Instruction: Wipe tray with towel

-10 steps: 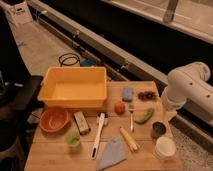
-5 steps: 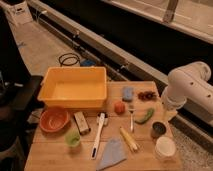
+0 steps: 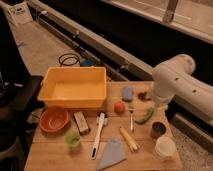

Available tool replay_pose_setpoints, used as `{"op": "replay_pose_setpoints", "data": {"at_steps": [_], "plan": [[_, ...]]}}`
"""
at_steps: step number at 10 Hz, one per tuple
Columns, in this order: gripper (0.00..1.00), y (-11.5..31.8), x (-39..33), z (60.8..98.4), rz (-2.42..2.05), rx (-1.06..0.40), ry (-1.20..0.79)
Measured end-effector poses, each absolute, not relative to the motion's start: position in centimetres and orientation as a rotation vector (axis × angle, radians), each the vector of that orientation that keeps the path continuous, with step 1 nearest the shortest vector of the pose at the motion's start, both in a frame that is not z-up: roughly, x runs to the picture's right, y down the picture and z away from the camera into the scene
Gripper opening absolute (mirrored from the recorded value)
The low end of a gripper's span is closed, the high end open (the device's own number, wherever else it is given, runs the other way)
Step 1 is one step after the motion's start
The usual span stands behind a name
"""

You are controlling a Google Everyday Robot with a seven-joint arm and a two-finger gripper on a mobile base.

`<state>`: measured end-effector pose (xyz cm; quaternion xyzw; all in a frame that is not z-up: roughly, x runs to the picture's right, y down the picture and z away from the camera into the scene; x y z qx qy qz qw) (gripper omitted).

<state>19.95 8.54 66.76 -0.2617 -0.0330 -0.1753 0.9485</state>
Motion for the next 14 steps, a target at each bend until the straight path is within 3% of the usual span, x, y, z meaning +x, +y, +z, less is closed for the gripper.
{"op": "replay_pose_setpoints", "data": {"at_steps": [3, 9, 14], "plan": [[0.65, 11.1, 13.3, 66.3, -0.582, -0.543, -0.168], [0.65, 12.2, 12.5, 66.7, -0.61, -0.562, -0.192], [0.65, 19.2, 9.8, 69.8, -0.554, -0.628, -0.32]]}}
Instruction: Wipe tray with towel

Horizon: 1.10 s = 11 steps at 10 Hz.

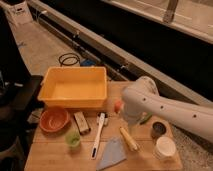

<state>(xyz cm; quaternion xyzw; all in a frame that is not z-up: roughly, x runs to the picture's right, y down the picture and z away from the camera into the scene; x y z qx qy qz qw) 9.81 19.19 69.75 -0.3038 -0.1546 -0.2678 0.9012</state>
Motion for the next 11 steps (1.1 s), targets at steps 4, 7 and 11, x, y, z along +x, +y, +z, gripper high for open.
{"op": "replay_pose_setpoints", "data": {"at_steps": [4, 7, 11], "plan": [[0.65, 23.0, 5.9, 69.8, -0.529, -0.641, -0.459], [0.65, 23.0, 6.0, 69.8, -0.528, -0.64, -0.457], [0.65, 24.9, 4.7, 70.4, -0.583, -0.692, -0.42]]}}
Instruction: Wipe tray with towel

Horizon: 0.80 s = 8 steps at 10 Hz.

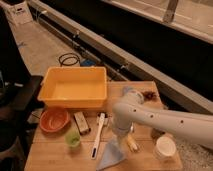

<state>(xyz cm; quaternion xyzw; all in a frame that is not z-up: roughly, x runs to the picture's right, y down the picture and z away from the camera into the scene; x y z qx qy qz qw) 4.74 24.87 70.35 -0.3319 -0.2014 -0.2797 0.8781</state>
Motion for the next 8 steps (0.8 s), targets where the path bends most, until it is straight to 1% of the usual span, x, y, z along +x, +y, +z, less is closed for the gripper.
{"op": "replay_pose_setpoints", "data": {"at_steps": [1, 5, 8], "plan": [[0.65, 26.2, 4.7, 70.4, -0.583, -0.709, -0.428], [0.65, 28.5, 3.3, 70.3, -0.588, -0.728, -0.481], [0.65, 30.8, 3.0, 71.5, -0.597, -0.764, -0.509]]}}
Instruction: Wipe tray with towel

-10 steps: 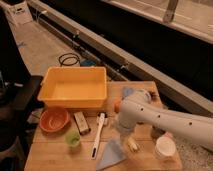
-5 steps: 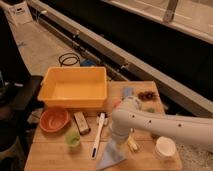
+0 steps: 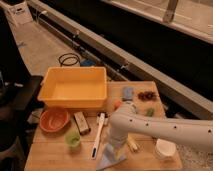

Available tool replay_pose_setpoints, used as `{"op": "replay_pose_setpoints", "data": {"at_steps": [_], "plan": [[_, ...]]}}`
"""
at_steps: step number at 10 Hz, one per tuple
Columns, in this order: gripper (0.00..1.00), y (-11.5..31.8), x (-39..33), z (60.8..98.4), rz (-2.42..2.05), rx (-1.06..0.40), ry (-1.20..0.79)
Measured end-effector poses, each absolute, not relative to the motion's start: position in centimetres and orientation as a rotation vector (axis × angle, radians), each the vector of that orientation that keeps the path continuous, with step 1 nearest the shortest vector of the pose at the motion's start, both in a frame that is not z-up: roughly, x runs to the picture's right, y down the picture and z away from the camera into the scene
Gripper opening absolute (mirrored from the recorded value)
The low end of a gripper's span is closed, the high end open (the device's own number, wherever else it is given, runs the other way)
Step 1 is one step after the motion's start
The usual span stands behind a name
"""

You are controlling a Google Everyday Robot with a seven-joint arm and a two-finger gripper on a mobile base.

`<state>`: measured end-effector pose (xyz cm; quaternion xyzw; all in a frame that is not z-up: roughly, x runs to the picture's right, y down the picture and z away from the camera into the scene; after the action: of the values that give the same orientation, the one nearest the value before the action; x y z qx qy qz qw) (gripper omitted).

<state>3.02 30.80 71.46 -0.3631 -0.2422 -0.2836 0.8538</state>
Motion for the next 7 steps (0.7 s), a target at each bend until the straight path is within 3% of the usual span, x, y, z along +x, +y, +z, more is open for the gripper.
{"op": "replay_pose_setpoints", "data": {"at_steps": [7], "plan": [[0.65, 33.7, 4.7, 74.3, -0.518, -0.837, -0.545]]}}
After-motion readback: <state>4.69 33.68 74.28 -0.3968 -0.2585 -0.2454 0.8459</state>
